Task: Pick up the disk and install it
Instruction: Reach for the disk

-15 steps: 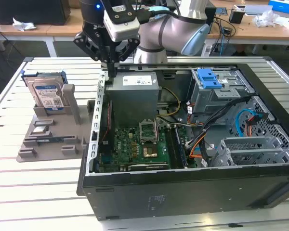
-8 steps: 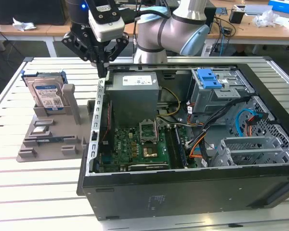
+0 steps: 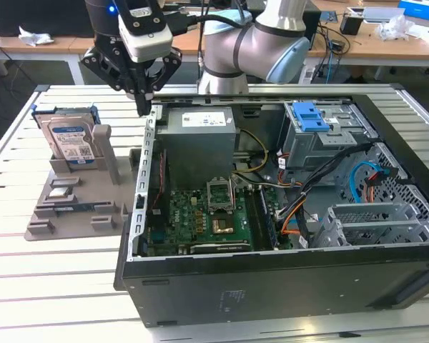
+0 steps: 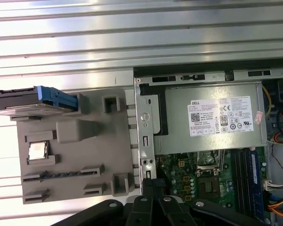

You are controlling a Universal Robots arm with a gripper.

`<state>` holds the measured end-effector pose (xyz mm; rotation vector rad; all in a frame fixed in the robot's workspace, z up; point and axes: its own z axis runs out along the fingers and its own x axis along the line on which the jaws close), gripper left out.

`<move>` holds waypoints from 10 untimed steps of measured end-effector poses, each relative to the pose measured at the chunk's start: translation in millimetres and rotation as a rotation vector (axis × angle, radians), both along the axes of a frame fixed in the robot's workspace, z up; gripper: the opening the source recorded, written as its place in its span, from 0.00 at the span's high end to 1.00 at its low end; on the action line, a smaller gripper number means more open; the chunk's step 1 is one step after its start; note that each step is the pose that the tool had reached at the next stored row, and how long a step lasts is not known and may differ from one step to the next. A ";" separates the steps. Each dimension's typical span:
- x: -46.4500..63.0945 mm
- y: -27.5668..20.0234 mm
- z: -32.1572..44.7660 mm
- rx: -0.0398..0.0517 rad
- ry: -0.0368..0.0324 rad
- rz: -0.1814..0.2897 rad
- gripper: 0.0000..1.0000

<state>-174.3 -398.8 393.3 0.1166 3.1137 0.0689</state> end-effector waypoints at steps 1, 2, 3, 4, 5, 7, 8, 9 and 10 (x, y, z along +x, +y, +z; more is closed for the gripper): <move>-1.7 0.0 0.0 0.0000 0.0000 0.000 0.89; -3.3 0.0 0.0 0.0000 0.0000 0.000 0.89; -4.9 0.0 0.0 0.0000 0.0000 0.000 0.89; -6.1 0.0 0.0 0.0000 0.0000 0.000 0.89; -8.7 0.0 0.0 0.0000 0.0000 0.000 0.89; -11.9 0.0 0.0 -0.0001 0.0000 0.000 0.89; -13.4 0.0 0.0 0.0000 0.0000 0.000 0.89; -14.7 0.0 0.0 0.0000 0.0000 0.000 0.89; -16.4 0.0 0.0 0.0000 0.0000 0.000 0.89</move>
